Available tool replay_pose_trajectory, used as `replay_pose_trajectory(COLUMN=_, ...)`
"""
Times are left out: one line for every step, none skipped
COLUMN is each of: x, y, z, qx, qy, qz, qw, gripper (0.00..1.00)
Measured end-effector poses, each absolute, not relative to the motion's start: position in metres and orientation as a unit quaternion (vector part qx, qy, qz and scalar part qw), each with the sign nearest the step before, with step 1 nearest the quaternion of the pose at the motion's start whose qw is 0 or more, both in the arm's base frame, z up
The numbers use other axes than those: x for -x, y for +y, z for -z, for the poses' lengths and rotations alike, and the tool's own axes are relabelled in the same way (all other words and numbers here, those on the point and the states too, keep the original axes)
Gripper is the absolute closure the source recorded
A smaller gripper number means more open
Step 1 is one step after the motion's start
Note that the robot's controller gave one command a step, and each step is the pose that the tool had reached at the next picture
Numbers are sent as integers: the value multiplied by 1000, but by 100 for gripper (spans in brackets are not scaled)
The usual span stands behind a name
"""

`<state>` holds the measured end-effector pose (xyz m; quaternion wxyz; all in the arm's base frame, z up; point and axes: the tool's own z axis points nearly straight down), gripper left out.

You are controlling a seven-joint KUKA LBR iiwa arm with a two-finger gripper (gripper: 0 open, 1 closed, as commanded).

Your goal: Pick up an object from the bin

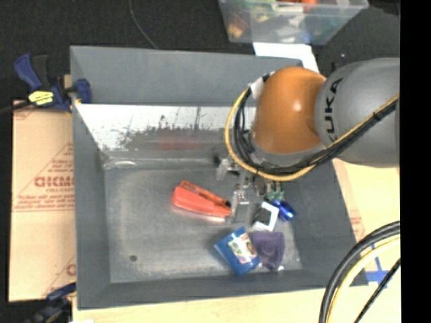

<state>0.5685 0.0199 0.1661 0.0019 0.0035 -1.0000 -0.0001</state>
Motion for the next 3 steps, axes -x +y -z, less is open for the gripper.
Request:
replay_pose_trajectory(x=-570, y=20, z=-171, qx=-3, qy=-1000, qz=0, qw=-2, gripper=0)
replay_pose_trajectory(x=-571, y=44, z=-80, qx=134, qy=-991, qz=1, qw=-3, gripper=0)
replay_pose_trajectory(x=-557, y=61, z=-144, qx=60, qy=-998, qz=1, qw=-8, gripper=0)
